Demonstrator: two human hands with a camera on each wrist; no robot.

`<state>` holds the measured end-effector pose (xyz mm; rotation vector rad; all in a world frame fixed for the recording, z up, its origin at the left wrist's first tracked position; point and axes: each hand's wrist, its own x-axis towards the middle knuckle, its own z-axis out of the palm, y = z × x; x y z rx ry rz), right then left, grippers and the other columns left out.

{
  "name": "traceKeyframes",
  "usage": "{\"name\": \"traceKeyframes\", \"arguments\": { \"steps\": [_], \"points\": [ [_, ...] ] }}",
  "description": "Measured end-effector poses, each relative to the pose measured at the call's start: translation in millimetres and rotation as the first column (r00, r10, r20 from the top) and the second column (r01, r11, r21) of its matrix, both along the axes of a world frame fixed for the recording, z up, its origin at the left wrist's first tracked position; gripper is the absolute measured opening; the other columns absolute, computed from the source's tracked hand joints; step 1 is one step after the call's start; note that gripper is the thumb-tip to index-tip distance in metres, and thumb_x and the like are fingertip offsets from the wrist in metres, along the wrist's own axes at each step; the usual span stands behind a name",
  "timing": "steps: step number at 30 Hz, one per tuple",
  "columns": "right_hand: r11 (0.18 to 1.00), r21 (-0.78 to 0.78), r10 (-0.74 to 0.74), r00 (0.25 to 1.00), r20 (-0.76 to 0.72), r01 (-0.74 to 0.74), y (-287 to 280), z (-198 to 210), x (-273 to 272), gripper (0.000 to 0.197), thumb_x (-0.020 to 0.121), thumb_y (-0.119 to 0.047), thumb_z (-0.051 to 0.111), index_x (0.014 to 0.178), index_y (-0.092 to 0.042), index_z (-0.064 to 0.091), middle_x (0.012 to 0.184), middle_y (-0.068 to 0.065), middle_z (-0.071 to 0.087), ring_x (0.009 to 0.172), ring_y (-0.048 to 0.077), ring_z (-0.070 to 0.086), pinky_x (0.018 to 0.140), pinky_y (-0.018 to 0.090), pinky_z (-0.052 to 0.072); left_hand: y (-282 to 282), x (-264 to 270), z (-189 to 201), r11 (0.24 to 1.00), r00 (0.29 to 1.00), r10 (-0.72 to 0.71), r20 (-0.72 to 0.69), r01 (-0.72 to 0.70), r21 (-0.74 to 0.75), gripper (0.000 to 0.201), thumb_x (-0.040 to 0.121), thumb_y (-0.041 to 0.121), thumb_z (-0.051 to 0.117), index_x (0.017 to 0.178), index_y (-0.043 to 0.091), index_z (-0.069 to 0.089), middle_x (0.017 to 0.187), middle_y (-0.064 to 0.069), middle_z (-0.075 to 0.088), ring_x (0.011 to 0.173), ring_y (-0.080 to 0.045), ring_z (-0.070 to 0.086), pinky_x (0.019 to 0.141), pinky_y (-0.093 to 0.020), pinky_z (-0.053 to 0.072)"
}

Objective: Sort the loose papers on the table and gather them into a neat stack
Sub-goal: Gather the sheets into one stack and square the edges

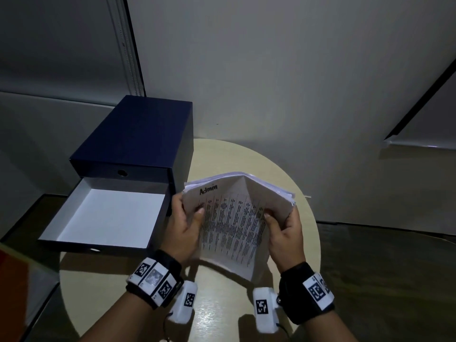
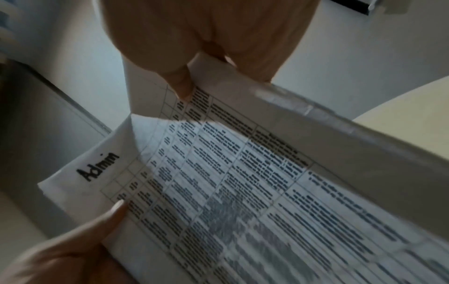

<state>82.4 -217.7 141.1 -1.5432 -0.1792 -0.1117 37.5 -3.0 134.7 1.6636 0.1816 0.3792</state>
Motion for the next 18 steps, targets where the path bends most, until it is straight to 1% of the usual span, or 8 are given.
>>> {"name": "traceKeyframes", "arguments": {
  "steps": [2, 4, 6, 8, 10, 12, 15, 18],
  "points": [
    [0.996, -0.088, 0.024, 1.0, -0.001, -0.024, 0.5, -9.0, -6.7, 0.043, 0.096, 0.004, 0.056, 0.116, -0.033, 0.05, 0.112, -0.011, 0.065, 0.099, -0.006, 0.064, 0.082, 0.017, 0.054, -3.2, -4.8, -7.2, 1.0, 0.999, -0.019, -0.045, 0.019, -0.001, 0.033, 0.093, 0.031, 0.055, 0.116, 0.044, 0.037, 0.114, 0.014, 0.06, 0.098, 0.01, 0.061, 0.088, -0.04, 0.056],
    [0.986, -0.152, 0.067, 0.997, -0.041, -0.072, 0.5, -21.5, -12.5, 0.05, 0.096, 0.003, 0.057, 0.12, -0.039, 0.046, 0.116, -0.014, 0.065, 0.105, -0.006, 0.063, 0.087, 0.021, 0.054, -3.9, -9.1, -16.0, 0.999, 0.996, -0.023, -0.084, 0.026, 0.027, 0.039, 0.095, 0.026, 0.059, 0.123, 0.038, 0.036, 0.119, 0.017, 0.058, 0.102, 0.015, 0.059, 0.094, -0.039, 0.052],
    [0.981, -0.18, 0.059, 0.997, -0.055, -0.068, 0.1, -26.2, -15.4, 0.057, 0.094, 0.004, 0.059, 0.124, -0.042, 0.043, 0.119, -0.016, 0.063, 0.109, -0.004, 0.061, 0.094, 0.028, 0.054, -2.1, -10.8, -19.2, 0.999, 0.997, -0.005, -0.072, 0.008, 0.046, 0.048, 0.093, 0.018, 0.063, 0.124, 0.041, 0.036, 0.119, 0.022, 0.058, 0.104, 0.017, 0.057, 0.093, -0.033, 0.05],
    [0.984, -0.175, 0.018, 1.0, -0.022, -0.022, -0.4, -24.3, -13.5, 0.062, 0.091, 0.008, 0.06, 0.125, -0.04, 0.041, 0.118, -0.018, 0.063, 0.109, -0.002, 0.061, 0.095, 0.03, 0.054, 2.5, -9.4, -18.8, 0.998, 0.999, 0.029, -0.038, -0.027, 0.064, 0.051, 0.089, 0.019, 0.068, 0.122, 0.046, 0.039, 0.116, 0.024, 0.061, 0.108, 0.009, 0.059, 0.091, -0.029, 0.051],
    [0.985, -0.17, -0.008, 1.0, 0.022, 0.012, -0.8, -21.1, -10.9, 0.067, 0.088, 0.013, 0.06, 0.126, -0.039, 0.04, 0.114, -0.025, 0.062, 0.108, -0.002, 0.061, 0.092, 0.025, 0.055, 6.3, -7.5, -16.6, 0.995, 0.999, 0.053, -0.009, -0.052, 0.09, 0.055, 0.083, 0.02, 0.069, 0.122, 0.048, 0.041, 0.114, 0.029, 0.06, 0.11, 0.002, 0.06, 0.09, -0.025, 0.051],
    [0.985, -0.172, 0.002, 1.0, 0.014, 0.0, 0.8, -19.6, -8.3, 0.065, 0.087, 0.008, 0.061, 0.126, -0.04, 0.04, 0.114, -0.02, 0.063, 0.106, -0.001, 0.062, 0.09, 0.026, 0.056, 8.0, -4.6, -16.5, 0.994, 0.999, 0.049, -0.023, -0.047, 0.097, 0.058, 0.083, 0.011, 0.069, 0.12, 0.048, 0.043, 0.11, 0.03, 0.062, 0.108, 0.002, 0.061, 0.091, -0.028, 0.053],
    [0.979, -0.205, 0.011, 1.0, -0.012, -0.013, 3.1, -23.0, -6.5, 0.057, 0.084, -0.004, 0.063, 0.125, -0.039, 0.043, 0.115, -0.012, 0.066, 0.111, 0.008, 0.063, 0.097, 0.045, 0.055, 7.0, -2.8, -21.2, 0.996, 0.996, 0.021, -0.091, -0.013, 0.083, 0.056, 0.085, 0.008, 0.069, 0.125, 0.039, 0.046, 0.11, 0.029, 0.064, 0.107, 0.003, 0.062, 0.096, -0.04, 0.053],
    [0.981, -0.194, -0.018, 1.0, 0.007, 0.019, 3.2, -21.2, -4.9, 0.064, 0.088, 0.006, 0.064, 0.125, -0.042, 0.043, 0.114, -0.017, 0.065, 0.11, 0.005, 0.063, 0.097, 0.041, 0.055, 8.3, -2.1, -19.1, 0.998, 0.996, 0.027, -0.081, -0.022, 0.067, 0.058, 0.08, 0.017, 0.069, 0.133, 0.026, 0.046, 0.112, 0.02, 0.066, 0.109, -0.001, 0.062, 0.096, -0.041, 0.053]
  ]
}}
